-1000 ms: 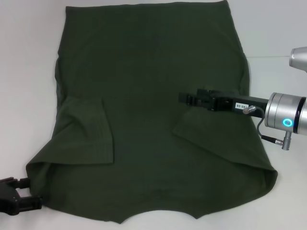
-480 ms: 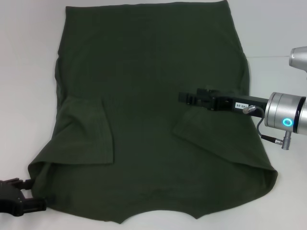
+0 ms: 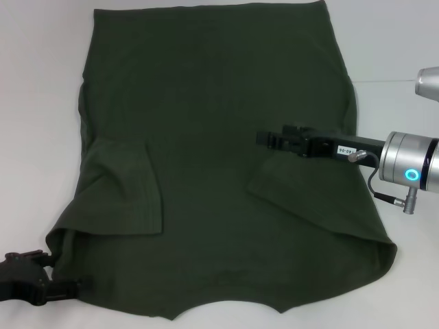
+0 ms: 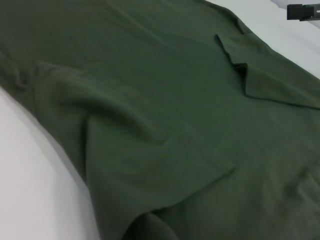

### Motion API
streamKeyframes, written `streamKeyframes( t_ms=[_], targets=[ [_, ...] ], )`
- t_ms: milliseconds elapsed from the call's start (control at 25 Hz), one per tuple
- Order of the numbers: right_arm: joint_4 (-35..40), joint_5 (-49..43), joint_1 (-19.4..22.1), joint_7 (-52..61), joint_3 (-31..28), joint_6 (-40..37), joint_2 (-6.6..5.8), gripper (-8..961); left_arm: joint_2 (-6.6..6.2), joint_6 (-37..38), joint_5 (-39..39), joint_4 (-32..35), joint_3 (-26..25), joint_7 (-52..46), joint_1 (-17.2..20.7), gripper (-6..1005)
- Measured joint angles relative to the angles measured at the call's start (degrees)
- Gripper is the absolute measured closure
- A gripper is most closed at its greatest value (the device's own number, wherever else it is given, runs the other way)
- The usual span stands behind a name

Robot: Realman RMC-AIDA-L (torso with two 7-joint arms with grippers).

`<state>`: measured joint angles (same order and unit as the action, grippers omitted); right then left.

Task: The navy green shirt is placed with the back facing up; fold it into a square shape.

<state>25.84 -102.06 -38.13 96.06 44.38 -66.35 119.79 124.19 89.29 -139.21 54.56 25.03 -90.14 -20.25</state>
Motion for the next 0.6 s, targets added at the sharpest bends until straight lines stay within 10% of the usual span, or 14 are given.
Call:
streamKeyframes(
  t_ms=[600],
  targets=[
    [0.0,0.0,0.1,-0.1,0.0,-0.2,0.00,14,-0.18,-0.2,-0.1,0.0,0.1,-0.4,-1.3,274]
  ],
)
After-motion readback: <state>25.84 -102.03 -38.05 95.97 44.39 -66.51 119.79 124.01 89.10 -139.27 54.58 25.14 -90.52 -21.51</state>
